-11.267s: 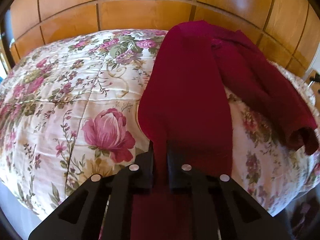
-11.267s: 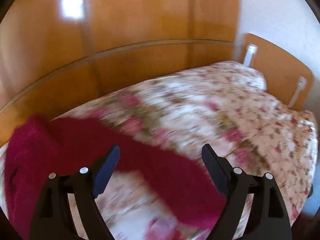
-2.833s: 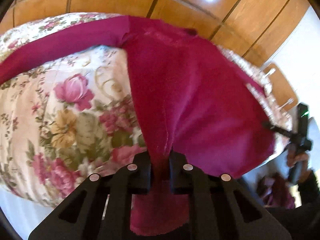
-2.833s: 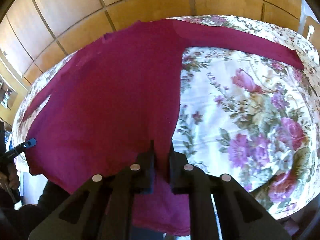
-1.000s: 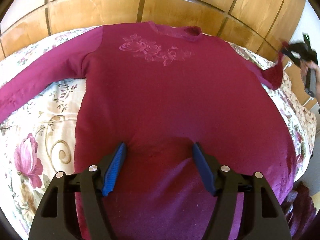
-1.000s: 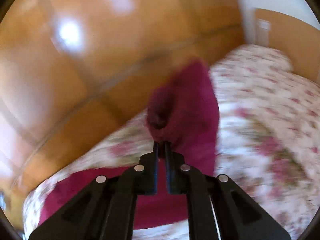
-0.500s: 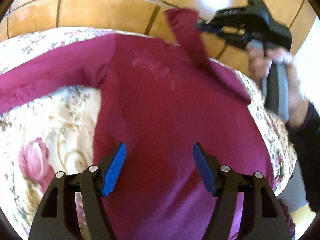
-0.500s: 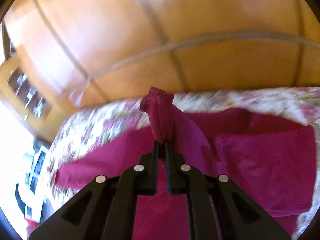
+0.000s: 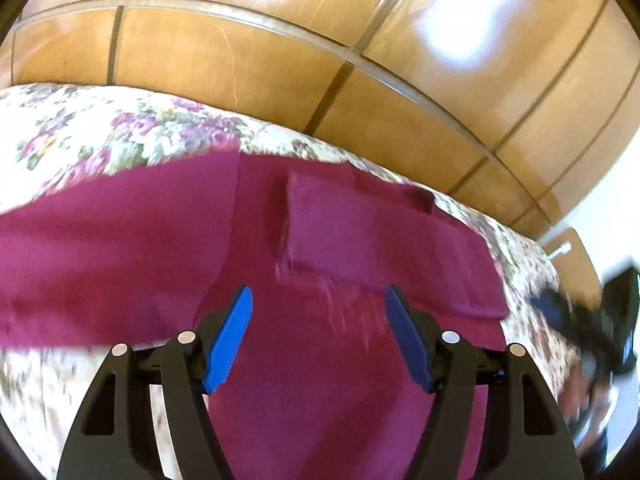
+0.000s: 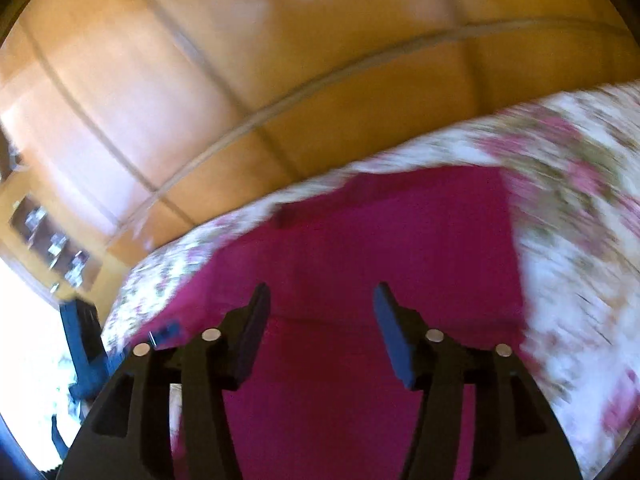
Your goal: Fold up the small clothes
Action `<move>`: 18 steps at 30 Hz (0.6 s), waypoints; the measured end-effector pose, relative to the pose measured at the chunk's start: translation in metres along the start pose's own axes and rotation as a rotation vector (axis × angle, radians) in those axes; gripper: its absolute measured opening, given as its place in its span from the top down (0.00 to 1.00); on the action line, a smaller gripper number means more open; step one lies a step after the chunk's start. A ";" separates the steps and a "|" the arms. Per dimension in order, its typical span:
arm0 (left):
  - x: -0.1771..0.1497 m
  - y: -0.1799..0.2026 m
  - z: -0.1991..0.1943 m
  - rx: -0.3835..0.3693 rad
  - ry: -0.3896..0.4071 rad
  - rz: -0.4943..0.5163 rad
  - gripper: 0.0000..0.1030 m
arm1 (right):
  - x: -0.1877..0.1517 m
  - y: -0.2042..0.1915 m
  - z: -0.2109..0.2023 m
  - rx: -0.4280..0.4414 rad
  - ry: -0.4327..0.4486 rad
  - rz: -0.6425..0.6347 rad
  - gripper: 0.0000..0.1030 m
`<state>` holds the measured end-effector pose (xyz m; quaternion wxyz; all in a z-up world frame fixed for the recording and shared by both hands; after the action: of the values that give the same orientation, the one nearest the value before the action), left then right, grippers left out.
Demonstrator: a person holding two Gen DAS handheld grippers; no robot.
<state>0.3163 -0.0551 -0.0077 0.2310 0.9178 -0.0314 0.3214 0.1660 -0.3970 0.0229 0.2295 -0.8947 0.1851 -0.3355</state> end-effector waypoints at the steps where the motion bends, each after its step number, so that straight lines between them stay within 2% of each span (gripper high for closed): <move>1: 0.007 -0.002 0.009 0.002 -0.010 -0.007 0.35 | -0.005 0.014 -0.007 -0.023 0.005 0.025 0.44; 4: 0.024 -0.003 0.036 0.010 -0.043 -0.024 0.35 | -0.019 0.053 -0.024 -0.080 0.009 0.104 0.40; 6: 0.032 0.000 0.055 0.014 -0.081 -0.015 0.53 | -0.024 0.070 -0.031 -0.104 0.019 0.143 0.37; 8: 0.036 0.003 0.068 0.031 -0.112 0.000 0.80 | -0.022 0.078 -0.034 -0.113 0.039 0.168 0.30; 10: 0.036 0.007 0.075 0.049 -0.121 0.029 1.00 | -0.016 0.076 -0.032 -0.109 0.054 0.171 0.27; 15: 0.031 0.020 0.036 0.008 -0.026 0.031 1.00 | 0.002 0.051 -0.020 -0.073 0.086 0.106 0.26; 18: 0.023 0.016 0.022 0.042 -0.004 0.032 1.00 | 0.010 0.038 0.011 -0.084 0.053 0.046 0.26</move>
<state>0.3439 -0.0775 -0.0023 0.2067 0.9225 -0.0398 0.3236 0.1736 -0.4298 0.0008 0.1945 -0.8898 0.2257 -0.3457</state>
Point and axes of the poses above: each gripper's, at about its wrist camera, not at the fingertips, and z roughly the way its jaws point, y to its right, x to its top, the point moved 2 cm from there along z, roughly the way its jaws point, and after that the axes turned 4 degrees about z, right-handed, at the moved point
